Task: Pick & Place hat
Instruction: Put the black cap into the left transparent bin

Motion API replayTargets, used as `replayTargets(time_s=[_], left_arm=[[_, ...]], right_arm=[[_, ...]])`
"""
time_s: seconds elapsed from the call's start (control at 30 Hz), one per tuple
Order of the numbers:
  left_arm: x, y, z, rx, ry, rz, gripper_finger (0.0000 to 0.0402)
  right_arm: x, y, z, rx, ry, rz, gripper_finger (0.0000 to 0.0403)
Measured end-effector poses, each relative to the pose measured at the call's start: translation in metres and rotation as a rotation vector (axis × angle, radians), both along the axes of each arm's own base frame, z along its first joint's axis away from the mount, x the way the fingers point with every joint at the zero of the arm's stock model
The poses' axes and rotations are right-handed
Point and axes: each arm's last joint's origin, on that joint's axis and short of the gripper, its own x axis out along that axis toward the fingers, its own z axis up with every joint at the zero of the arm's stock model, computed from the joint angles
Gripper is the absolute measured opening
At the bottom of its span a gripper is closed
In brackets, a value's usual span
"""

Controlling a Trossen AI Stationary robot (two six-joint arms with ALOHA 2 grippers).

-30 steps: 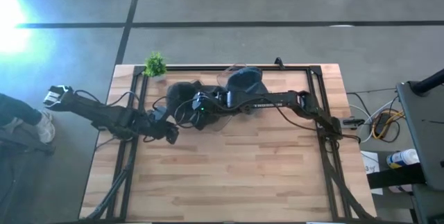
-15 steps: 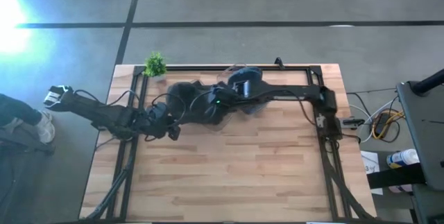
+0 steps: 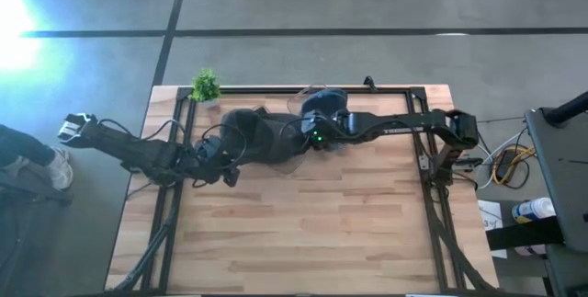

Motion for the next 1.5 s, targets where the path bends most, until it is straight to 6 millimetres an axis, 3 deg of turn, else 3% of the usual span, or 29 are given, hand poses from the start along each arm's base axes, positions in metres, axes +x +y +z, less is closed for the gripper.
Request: replayTargets(time_s=[0.1, 0.3, 0.67, 0.77, 0.87, 1.07, 1.23, 1.4, 1.5], left_arm=[[0.000, 0.000, 0.000, -0.005, 0.002, -0.004, 0.0140], [0.000, 0.000, 0.000, -0.010, 0.005, -0.008, 0.0140], [0.002, -0.001, -0.001, -0.013, 0.003, -0.005, 0.0140], [0.002, -0.001, -0.002, -0.015, 0.008, -0.008, 0.0140], [0.003, -0.001, -0.002, -0.016, 0.013, -0.009, 0.0140], [0.003, -0.001, -0.002, -0.016, 0.013, -0.009, 0.0140], [0.004, -0.002, 0.001, -0.020, 0.003, -0.010, 0.0140], [0.004, -0.002, 0.003, -0.020, -0.003, -0.012, 0.0140], [0.004, -0.002, 0.003, -0.024, -0.005, -0.007, 0.0140]], right_arm=[[-0.003, 0.000, -0.015, 0.032, 0.015, -0.017, 0.0226], [0.005, -0.001, -0.028, 0.071, -0.127, -0.025, 0.0226], [0.026, -0.013, -0.035, 0.058, -0.223, 0.009, 0.0225], [0.030, -0.012, -0.044, 0.068, -0.207, 0.019, 0.0207], [0.032, -0.013, -0.044, 0.044, -0.223, 0.022, 0.0159], [0.028, -0.015, -0.024, -0.043, -0.277, 0.016, 0.0025], [0.021, -0.016, -0.005, -0.147, -0.305, -0.010, 0.0012], [0.009, -0.015, 0.035, -0.227, -0.437, 0.011, 0.0011], [0.001, -0.010, 0.049, -0.287, -0.449, 0.012, 0.0010]])
